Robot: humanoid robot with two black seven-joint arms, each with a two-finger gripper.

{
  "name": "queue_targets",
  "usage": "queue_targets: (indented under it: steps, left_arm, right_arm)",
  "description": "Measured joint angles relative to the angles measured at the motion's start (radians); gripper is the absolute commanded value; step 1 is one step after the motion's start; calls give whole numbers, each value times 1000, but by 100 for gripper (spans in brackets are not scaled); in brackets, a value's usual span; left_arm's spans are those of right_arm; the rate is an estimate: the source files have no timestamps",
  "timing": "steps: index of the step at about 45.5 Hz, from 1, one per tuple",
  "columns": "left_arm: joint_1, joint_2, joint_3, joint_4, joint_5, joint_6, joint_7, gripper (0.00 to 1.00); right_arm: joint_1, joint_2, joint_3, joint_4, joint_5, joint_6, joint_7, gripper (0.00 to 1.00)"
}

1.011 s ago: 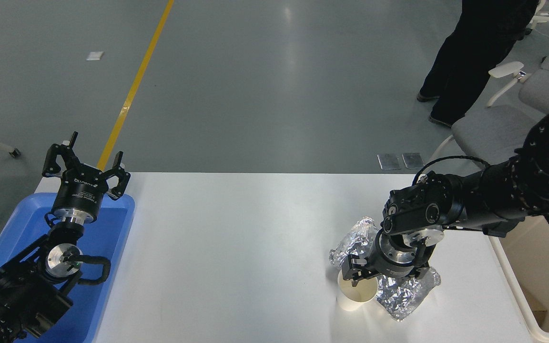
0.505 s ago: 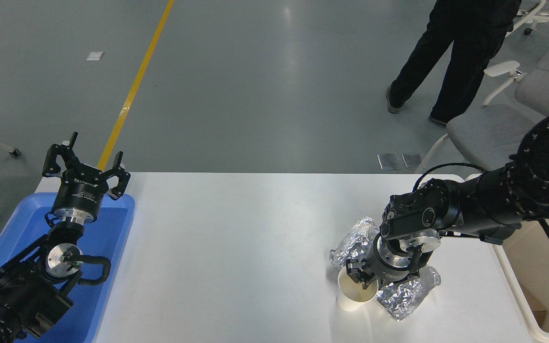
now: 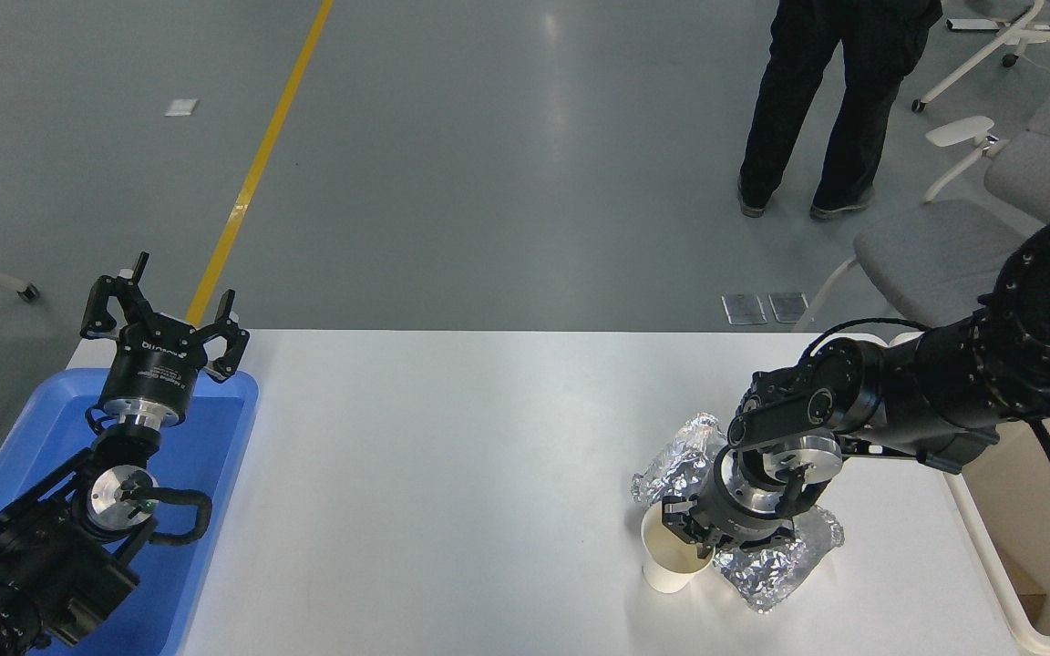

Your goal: Pick up paper cup place in dustbin

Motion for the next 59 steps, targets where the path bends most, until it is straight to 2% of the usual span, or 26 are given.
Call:
queue_targets:
  steps: [7, 14, 21, 36, 59]
  left_arm:
    - [0, 0, 0, 0, 0, 0, 0, 99]
    - [0, 0, 0, 0, 0, 0, 0, 99]
    - [0, 0, 0, -1, 0, 0, 0, 99]
    - [0, 0, 0, 0, 0, 0, 0, 99]
    - [0, 0, 0, 0, 0, 0, 0, 99]
  right_arm:
    - [50, -32, 8, 7, 21, 121, 3, 0]
    - [159, -100, 16, 19, 79, 304, 7, 0]
    - [291, -175, 16, 54, 122, 402, 9, 0]
    - [596, -277, -38, 151, 169, 473, 10, 0]
    - [822, -306, -155, 176, 201, 489, 10, 0]
